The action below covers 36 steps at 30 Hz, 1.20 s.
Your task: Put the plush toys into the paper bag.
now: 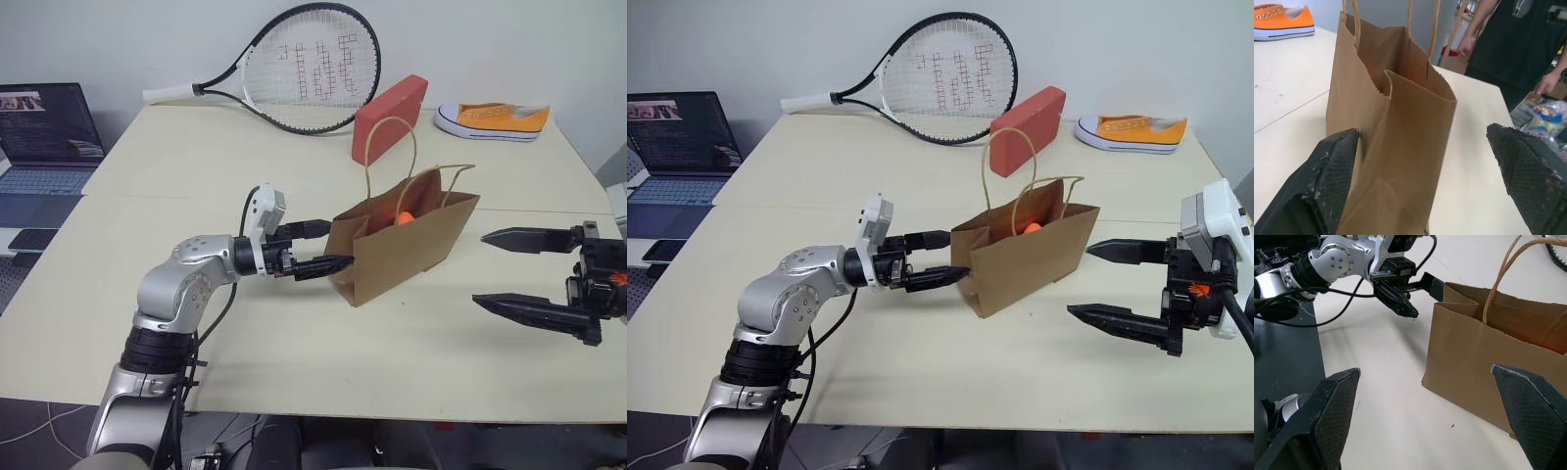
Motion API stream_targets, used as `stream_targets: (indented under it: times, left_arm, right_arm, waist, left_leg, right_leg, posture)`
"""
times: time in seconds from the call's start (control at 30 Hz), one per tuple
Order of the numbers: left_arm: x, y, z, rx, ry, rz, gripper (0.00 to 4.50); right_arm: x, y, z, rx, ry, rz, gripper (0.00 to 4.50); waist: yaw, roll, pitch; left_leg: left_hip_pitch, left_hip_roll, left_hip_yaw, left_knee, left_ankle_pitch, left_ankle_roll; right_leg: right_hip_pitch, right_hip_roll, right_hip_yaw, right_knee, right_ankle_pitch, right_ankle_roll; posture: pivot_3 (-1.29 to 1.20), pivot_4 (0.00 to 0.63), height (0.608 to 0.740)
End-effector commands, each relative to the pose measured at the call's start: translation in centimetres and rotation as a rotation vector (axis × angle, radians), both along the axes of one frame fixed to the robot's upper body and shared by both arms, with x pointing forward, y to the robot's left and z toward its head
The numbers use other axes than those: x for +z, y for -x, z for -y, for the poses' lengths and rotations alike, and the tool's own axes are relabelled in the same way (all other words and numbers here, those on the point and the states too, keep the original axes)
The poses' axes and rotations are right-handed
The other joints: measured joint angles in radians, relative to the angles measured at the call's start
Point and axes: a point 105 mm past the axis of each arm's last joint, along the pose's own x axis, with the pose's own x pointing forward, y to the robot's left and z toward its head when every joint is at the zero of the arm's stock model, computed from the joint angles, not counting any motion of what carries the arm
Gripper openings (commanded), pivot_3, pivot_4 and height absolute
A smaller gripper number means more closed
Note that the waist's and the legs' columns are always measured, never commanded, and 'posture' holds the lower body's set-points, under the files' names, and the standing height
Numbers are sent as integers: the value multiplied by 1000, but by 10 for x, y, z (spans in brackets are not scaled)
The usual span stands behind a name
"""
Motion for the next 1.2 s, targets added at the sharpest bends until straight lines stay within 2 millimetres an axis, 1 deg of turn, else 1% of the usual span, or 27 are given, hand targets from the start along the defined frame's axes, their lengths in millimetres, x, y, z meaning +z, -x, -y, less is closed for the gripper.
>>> stream_targets:
  times: [0.03, 0.23, 0.33, 0.5, 0.6, 0.77, 0.83, 1.0, 1.03, 1.2]
  left_arm:
    - [6, 5, 10, 9, 10, 65, 4467]
    - [-1, 2, 22, 86, 34, 65, 4467]
    - [-5, -2, 28, 129, 45, 68, 4467]
    - [-9, -1, 39, 129, 64, 67, 4467]
    - [-10, 0, 42, 120, 66, 78, 3858]
    - [-13, 0, 42, 99, 64, 82, 2332]
    - [-12, -4, 41, 104, 67, 83, 1736]
    - [-12, -8, 40, 98, 60, 97, 160]
    - [-12, -9, 40, 97, 62, 98, 23]
    - [-11, -16, 34, 108, 70, 88, 23]
  right_arm:
    - [5, 2, -2, 14, 3, 23, 4500]
    - [3, 1, -4, 15, 2, 23, 4500]
    - [3, 0, -4, 9, 11, 32, 4500]
    - [2, -8, 1, -49, 55, 113, 4500]
    - [3, -10, 3, -73, 48, 159, 4500]
    - [2, -7, 7, -101, 42, 197, 4500]
    - [3, -5, 7, -106, 32, 209, 4500]
    - [6, 2, 1, -67, -21, 220, 4500]
    - [6, 4, -1, -55, -30, 213, 4500]
    - [4, 6, -6, -43, -55, 205, 4500]
  waist:
    - [0, 0, 0]
    - [1, 0, 0]
    - [1, 0, 0]
    - [5, 0, 0]
    - [6, 0, 0]
    - [10, 0, 0]
    - [12, 0, 0]
    - [15, 0, 0]
    - [16, 0, 0]
    - [18, 0, 0]
  left_leg:
    - [0, 0, 0, 0, 0, 0]
    - [0, 0, 0, 0, 0, 0]
    - [0, 0, 0, 0, 0, 0]
    - [0, 0, 0, 0, 0, 0]
    - [0, 0, 0, 0, 0, 0]
    - [0, 0, 0, 0, 0, 0]
    - [0, 0, 0, 0, 0, 0]
    - [0, 0, 0, 1, 0, 0]
    - [0, 0, 0, 1, 0, 0]
    - [0, 0, 0, 1, 0, 0]
  right_leg:
    - [0, 0, 0, 0, 0, 0]
    - [0, 0, 0, 0, 1, 2]
    - [0, 0, 0, 0, 1, 2]
    - [0, 0, 0, 0, 1, 2]
    - [0, 0, 0, 0, 1, 2]
    - [0, 0, 0, 0, 1, 2]
    - [0, 0, 0, 0, 1, 2]
    - [1, 0, 0, 0, 1, 2]
    - [1, 0, 0, 0, 1, 2]
    - [1, 0, 0, 0, 1, 2]
  posture:
    - [0, 150, 740]
    - [0, 150, 740]
    - [0, 150, 740]
    - [0, 150, 740]
    - [0, 150, 740]
    - [0, 150, 740]
    - [0, 150, 740]
    - [0, 150, 740]
    - [0, 150, 740]
    - [0, 150, 740]
